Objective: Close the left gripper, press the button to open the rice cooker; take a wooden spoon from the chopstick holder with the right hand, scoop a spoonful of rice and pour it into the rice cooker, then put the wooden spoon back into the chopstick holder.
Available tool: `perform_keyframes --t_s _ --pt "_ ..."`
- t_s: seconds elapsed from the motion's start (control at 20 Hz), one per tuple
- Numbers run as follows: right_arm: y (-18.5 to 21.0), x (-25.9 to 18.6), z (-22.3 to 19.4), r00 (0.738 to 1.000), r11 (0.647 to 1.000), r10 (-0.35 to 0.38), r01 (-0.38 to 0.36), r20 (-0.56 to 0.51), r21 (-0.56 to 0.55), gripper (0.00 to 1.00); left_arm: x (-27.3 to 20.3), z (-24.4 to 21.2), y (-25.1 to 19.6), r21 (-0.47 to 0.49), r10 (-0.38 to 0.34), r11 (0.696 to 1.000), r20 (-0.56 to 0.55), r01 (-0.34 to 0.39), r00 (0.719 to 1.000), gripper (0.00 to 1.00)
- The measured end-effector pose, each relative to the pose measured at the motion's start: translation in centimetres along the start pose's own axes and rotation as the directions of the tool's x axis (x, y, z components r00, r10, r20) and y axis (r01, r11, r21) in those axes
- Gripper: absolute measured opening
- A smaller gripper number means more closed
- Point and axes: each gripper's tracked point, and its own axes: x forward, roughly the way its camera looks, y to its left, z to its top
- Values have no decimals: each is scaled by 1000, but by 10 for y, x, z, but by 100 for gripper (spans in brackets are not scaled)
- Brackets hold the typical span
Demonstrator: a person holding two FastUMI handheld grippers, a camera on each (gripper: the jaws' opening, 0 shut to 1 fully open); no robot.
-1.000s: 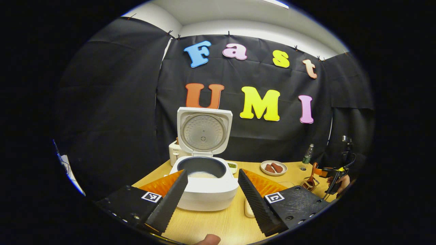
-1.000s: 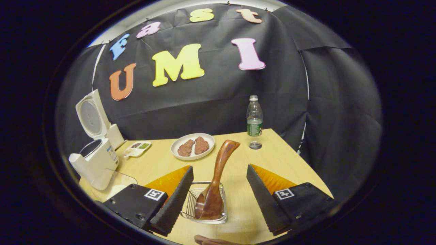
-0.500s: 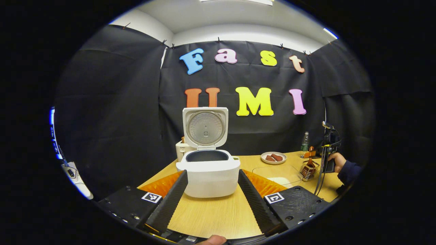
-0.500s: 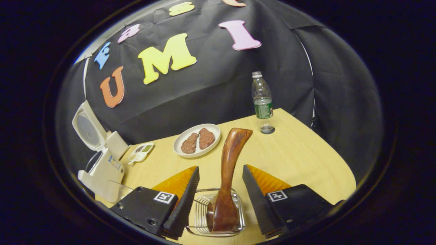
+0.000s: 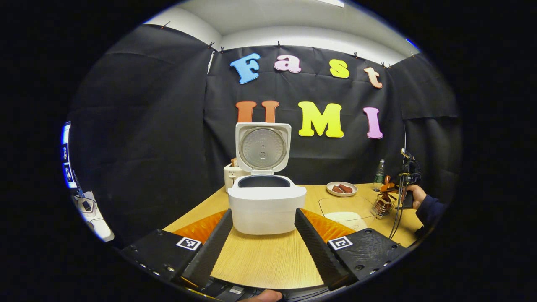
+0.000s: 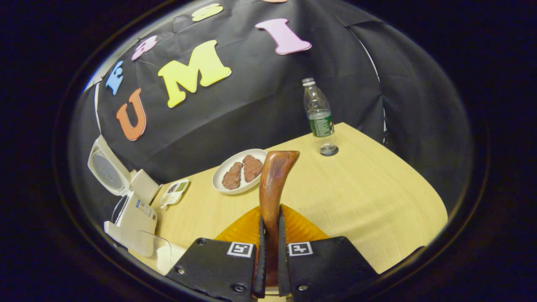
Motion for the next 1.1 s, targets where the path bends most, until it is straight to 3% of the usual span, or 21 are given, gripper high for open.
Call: perform_keyframes --t_s 0.25,0.4,0.7,0.9,1.1 --pt "13 -39 27 993 1000 11 -12 114 3 12 -12 7 -7 1 -21 1000 25 21 999 94" --pt "31 -63 48 979 998 0 12 204 -58 11 -21 11 -10 6 -28 1000 37 28 999 95" --pt "114 -123 57 931 976 75 4 356 -217 10 -46 18 -10 22 -27 999 61 25 998 94" --pt "179 -146 32 909 950 165 -43 383 -308 10 -67 28 -10 24 -34 999 84 32 996 94" --pt "221 -135 -22 925 930 204 -82 319 -358 10 -85 35 -12 16 -51 999 114 49 992 94"
